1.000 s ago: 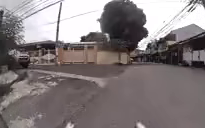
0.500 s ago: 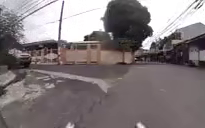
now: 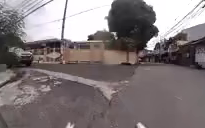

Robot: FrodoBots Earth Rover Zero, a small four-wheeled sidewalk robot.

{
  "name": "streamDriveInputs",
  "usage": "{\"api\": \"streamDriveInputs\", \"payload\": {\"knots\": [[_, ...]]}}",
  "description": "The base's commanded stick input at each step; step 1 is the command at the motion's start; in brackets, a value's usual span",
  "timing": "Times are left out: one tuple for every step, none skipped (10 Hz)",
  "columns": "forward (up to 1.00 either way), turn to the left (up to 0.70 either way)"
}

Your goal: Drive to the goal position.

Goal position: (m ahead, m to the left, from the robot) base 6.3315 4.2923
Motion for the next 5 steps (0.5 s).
{"api": "streamDriveInputs", "payload": {"knots": [[0.70, 0.14], [0.70, 0.14], [0.70, 0.14], [0.70, 0.14], [0.70, 0.14]]}}
